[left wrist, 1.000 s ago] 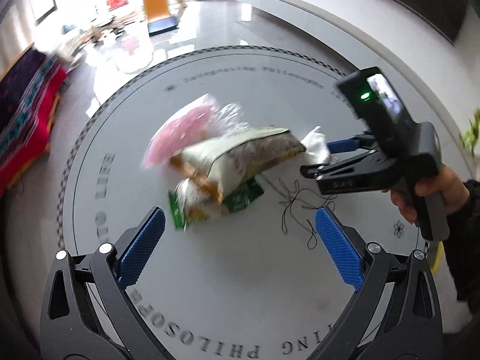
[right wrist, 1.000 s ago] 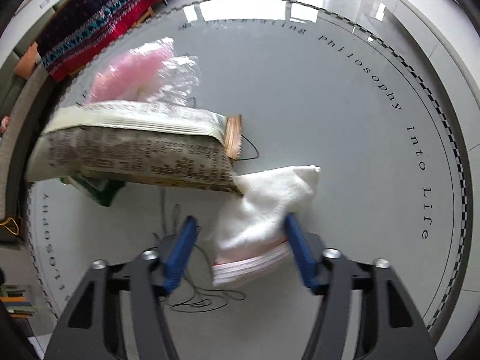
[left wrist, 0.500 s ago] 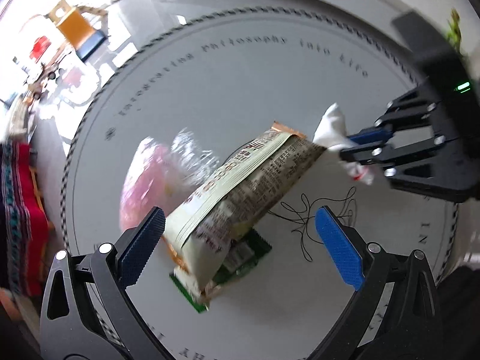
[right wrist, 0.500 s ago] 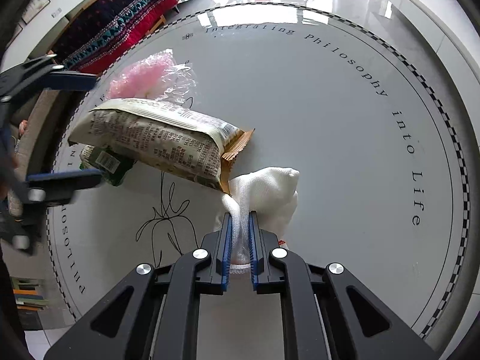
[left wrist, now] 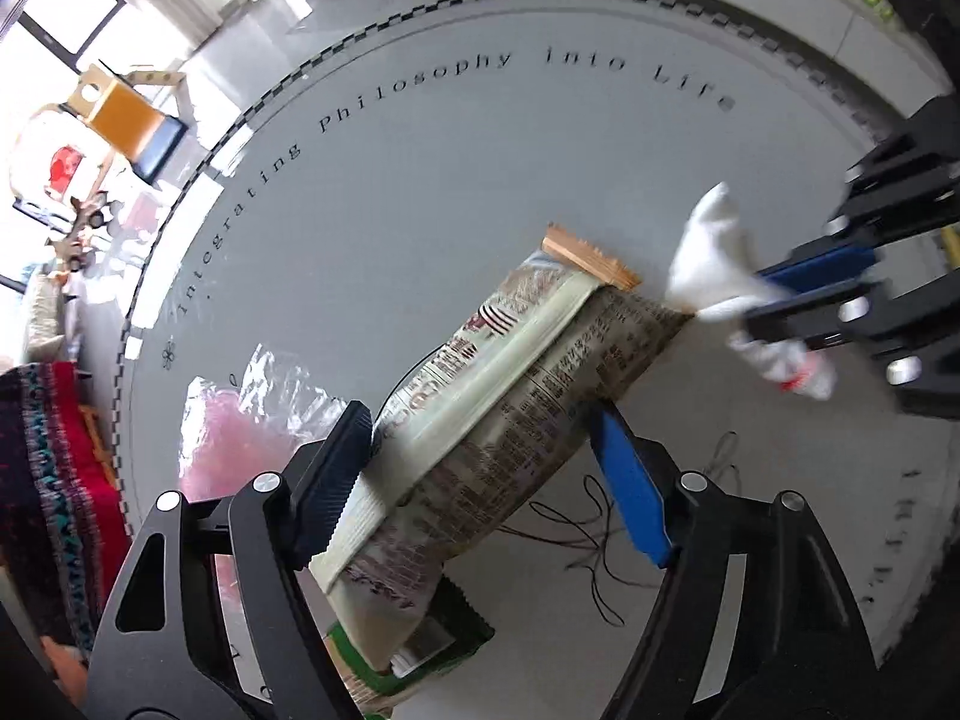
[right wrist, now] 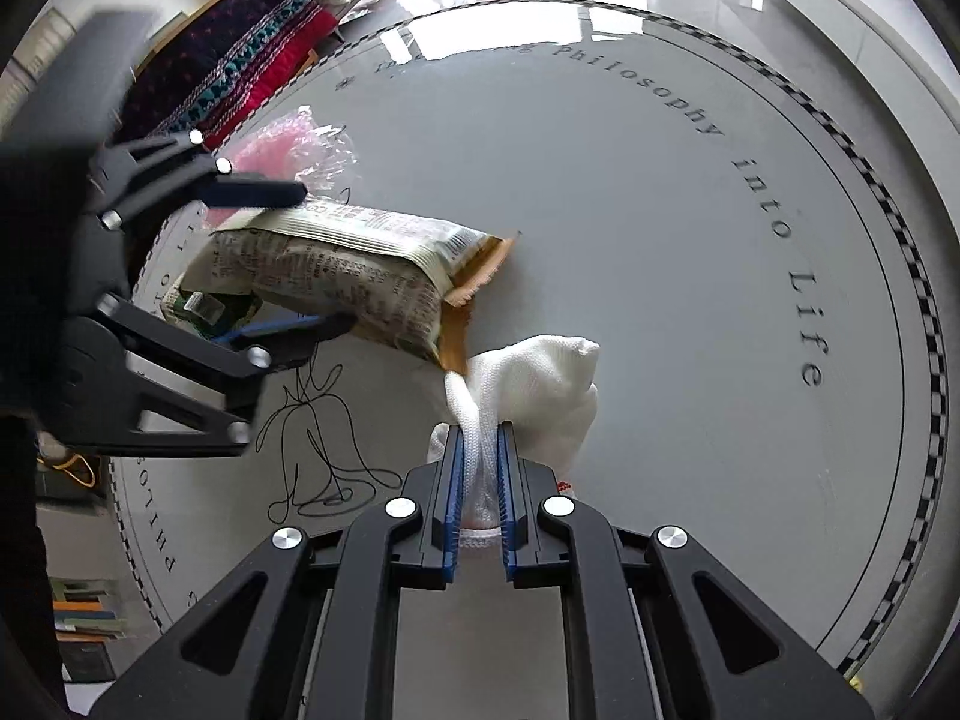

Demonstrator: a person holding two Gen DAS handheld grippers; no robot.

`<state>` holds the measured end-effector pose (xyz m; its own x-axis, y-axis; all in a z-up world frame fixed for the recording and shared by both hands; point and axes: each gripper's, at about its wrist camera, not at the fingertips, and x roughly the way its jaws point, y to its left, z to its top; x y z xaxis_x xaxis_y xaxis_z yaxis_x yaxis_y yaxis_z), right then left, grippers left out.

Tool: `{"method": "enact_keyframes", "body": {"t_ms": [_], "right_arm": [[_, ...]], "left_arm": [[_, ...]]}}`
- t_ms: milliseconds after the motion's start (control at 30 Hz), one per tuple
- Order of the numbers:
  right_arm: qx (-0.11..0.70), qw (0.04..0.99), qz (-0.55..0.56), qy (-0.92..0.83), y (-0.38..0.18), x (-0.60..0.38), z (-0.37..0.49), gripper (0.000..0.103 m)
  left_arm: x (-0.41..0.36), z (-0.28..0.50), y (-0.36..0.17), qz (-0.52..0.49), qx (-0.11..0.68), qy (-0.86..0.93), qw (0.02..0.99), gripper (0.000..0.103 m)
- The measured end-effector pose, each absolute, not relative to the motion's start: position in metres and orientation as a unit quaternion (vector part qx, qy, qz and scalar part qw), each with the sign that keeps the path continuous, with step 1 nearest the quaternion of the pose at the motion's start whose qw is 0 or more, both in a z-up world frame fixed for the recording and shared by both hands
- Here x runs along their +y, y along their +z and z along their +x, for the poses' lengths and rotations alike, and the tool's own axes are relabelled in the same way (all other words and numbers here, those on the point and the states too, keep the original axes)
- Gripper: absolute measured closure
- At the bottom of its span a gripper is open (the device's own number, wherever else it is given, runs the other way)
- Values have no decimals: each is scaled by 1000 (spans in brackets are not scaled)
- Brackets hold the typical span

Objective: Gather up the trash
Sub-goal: 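Lift the snack bag with the left tool while the right holds the white cloth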

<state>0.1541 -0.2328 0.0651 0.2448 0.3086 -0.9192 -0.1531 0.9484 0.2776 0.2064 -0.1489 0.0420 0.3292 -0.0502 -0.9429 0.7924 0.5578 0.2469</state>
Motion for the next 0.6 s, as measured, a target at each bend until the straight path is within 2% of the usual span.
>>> {"method": "enact_keyframes", "body": {"t_ms": [233,433,600], "right_arm": [[590,790,88,139,70,-247,140,91],[584,794,98,139,75,-248,130,91],[572,801,109,141,86,-252,121,91]], "left_arm": [[-157,189,33,411,475,-247,738,31],[-156,188,45,355,488,-233,763,49],[-152,188,58,282,507,-219,784,57]]}}
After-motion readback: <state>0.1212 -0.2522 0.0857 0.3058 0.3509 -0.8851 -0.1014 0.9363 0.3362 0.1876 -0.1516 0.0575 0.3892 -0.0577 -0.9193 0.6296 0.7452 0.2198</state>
